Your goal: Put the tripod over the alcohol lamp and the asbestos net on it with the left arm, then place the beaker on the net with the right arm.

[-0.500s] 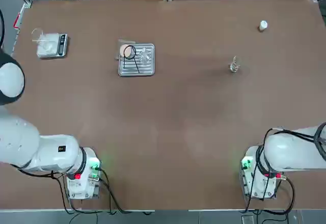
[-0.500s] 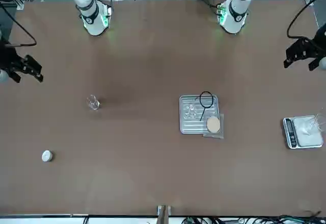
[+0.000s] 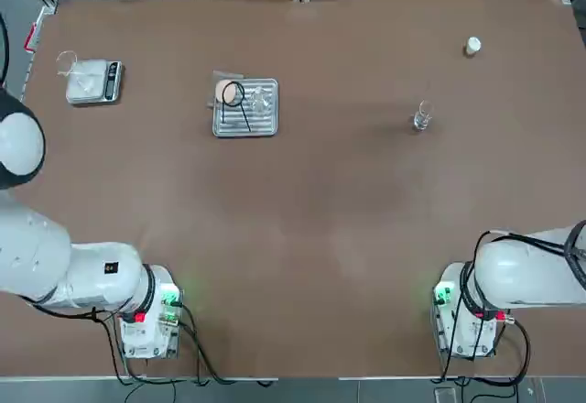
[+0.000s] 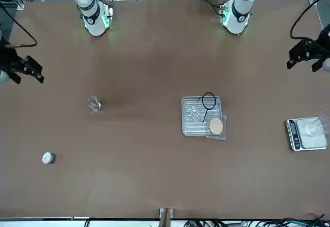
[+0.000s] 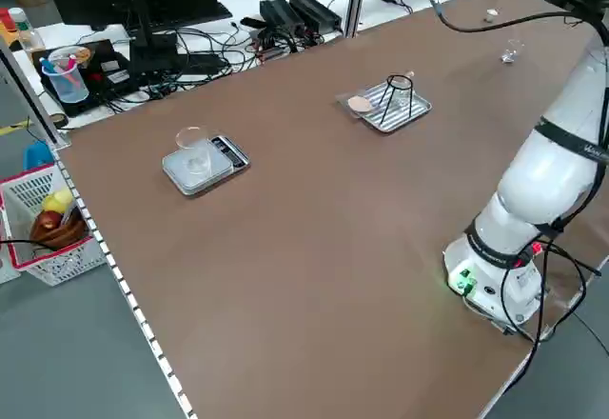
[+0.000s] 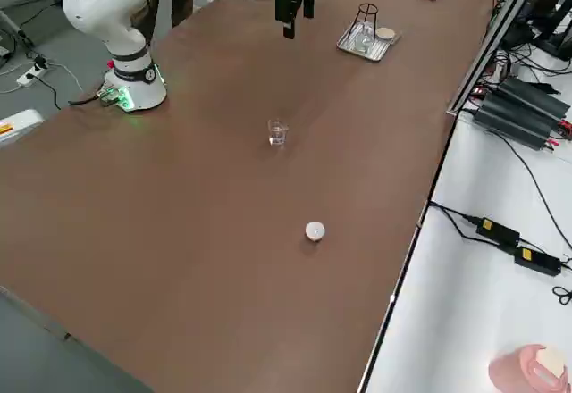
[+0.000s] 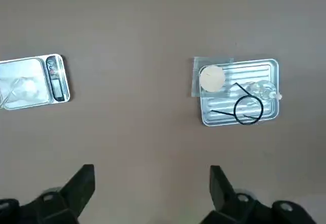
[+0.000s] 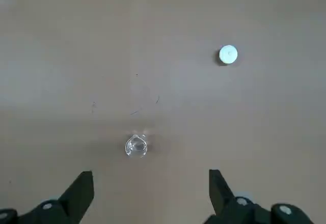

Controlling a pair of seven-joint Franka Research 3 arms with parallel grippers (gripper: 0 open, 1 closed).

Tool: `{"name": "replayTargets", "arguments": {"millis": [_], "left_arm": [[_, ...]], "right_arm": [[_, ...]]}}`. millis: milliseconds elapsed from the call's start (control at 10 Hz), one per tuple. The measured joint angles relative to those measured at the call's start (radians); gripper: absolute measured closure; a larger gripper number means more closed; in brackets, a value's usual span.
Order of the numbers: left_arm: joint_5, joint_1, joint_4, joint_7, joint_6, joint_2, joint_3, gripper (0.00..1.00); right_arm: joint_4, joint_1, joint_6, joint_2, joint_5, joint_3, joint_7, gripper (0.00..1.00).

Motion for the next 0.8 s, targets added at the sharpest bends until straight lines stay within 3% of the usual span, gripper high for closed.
{"name": "replayTargets", "arguments": {"millis": [400,800], "left_arm": [[-0.001,-0.11,-0.002,-0.221,0.031,0.094,-0.028,0.0],[-0.052,-0.145,-0.002,-0.276,0.053,0.106,-0.032,0.0]], "right_arm": [[0.0,0.0,0.001,0.0,0.0,0.001,0.0,0.0],[0.0,0.0,0.001,0.0,0.0,0.001,0.0,0.0]]}}
